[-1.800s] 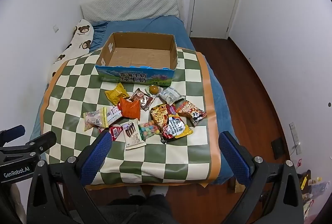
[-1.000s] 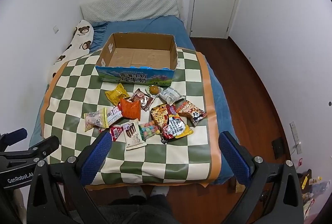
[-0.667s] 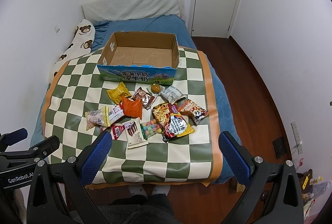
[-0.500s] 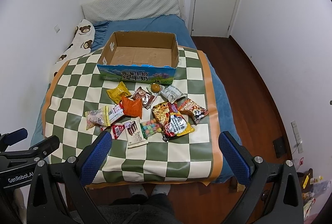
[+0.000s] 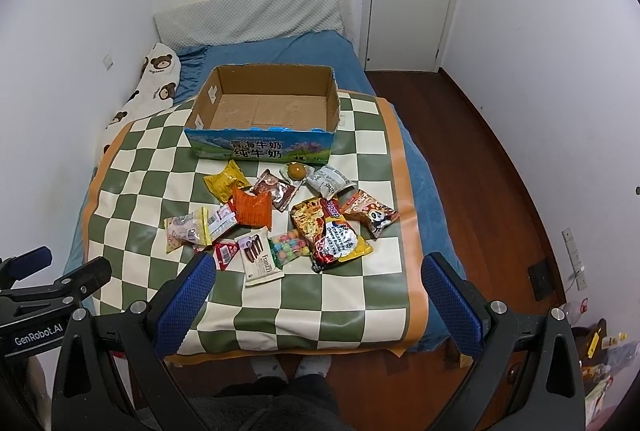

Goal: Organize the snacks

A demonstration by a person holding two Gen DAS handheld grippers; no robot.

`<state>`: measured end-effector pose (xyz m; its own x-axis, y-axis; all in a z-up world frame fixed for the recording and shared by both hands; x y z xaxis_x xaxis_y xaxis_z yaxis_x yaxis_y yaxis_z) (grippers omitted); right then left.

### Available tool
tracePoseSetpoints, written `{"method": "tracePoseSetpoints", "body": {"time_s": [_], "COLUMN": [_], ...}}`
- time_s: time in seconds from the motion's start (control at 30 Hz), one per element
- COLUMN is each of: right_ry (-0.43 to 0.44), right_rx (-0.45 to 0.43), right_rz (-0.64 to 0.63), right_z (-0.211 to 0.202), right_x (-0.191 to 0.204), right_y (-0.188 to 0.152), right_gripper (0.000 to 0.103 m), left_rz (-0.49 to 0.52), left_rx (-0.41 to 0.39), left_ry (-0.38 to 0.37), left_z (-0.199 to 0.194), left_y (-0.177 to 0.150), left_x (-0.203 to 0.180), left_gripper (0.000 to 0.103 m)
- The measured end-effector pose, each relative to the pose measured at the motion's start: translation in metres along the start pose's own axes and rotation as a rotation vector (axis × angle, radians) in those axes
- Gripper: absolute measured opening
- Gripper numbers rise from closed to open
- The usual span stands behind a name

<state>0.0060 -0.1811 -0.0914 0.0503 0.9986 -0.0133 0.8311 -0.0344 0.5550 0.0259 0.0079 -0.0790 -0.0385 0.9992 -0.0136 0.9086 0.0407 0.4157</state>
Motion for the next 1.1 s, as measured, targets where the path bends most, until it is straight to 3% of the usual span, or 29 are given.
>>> {"method": "tracePoseSetpoints", "body": {"time_s": [1.1], "right_ry": [0.028], "right_rx": [0.006], "right_rz": [0.013], "right_z": [-0.001], "right_x": [-0.002], "right_y": [0.004], "right_gripper": [0.103], "left_rz": [0.014], "left_rx": [0.003], "left_ry": [0.008], "left_z": [0.001], "left_y": [0.0], "left_x": [-0.016], "left_gripper": [0.103]}}
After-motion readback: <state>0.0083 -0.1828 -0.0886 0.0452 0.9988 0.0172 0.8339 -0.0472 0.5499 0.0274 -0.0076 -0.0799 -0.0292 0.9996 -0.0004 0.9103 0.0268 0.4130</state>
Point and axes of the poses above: each gripper's, at about its wrist camera, not at the fingertips, and z roughly the way its jaws point, x to its left, y to its top, the point moved 9 cm from there along z, roughly the way its jaws point, and after that the axes turned 2 degrees about z, right-handed, at the moved point
